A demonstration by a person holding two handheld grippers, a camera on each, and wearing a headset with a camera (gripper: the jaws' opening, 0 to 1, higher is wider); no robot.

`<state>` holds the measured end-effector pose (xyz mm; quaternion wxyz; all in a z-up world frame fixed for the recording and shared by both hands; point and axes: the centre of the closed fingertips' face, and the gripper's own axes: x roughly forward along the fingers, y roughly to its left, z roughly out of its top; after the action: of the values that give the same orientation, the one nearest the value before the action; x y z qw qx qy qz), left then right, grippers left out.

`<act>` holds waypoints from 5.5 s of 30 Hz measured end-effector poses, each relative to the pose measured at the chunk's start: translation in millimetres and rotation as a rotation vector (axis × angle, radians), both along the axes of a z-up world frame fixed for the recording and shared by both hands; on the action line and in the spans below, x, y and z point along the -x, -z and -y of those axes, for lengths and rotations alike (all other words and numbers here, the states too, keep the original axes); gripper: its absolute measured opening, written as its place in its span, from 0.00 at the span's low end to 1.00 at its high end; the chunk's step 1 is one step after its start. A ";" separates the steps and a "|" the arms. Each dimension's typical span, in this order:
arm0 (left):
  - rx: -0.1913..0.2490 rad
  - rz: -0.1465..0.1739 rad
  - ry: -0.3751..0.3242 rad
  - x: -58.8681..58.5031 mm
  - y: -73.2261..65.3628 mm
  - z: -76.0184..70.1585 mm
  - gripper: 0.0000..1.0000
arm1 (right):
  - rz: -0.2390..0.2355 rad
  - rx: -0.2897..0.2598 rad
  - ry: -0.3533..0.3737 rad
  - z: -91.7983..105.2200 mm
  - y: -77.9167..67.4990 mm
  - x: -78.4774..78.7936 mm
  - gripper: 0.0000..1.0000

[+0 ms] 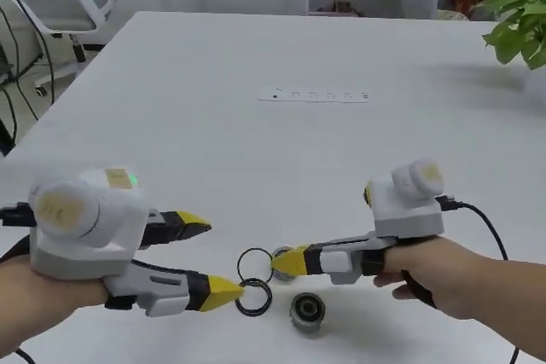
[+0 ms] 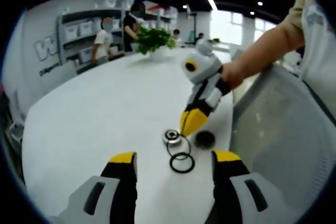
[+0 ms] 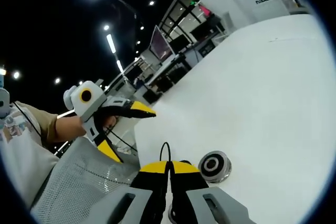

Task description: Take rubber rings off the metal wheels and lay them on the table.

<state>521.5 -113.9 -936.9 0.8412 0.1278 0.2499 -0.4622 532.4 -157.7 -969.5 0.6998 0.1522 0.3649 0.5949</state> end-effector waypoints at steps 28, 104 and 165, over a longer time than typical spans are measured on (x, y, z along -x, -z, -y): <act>0.004 -0.013 -0.067 9.9 4.7 -23.0 0.63 | 0.020 0.151 -0.012 -2.8 31.6 6.5 0.00; 0.094 0.037 -0.113 6.8 -42.0 -12.9 0.76 | 0.470 0.079 0.123 92.1 -69.5 -2.2 0.81; 0.125 0.048 -0.188 23.4 -52.7 -26.3 0.83 | 0.593 0.185 0.186 150.1 -75.8 30.0 0.96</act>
<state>498.1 -87.6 -884.2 0.8929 0.0623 0.2111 -0.3927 502.4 -307.8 -893.7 0.8379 -0.0596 0.1822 0.5111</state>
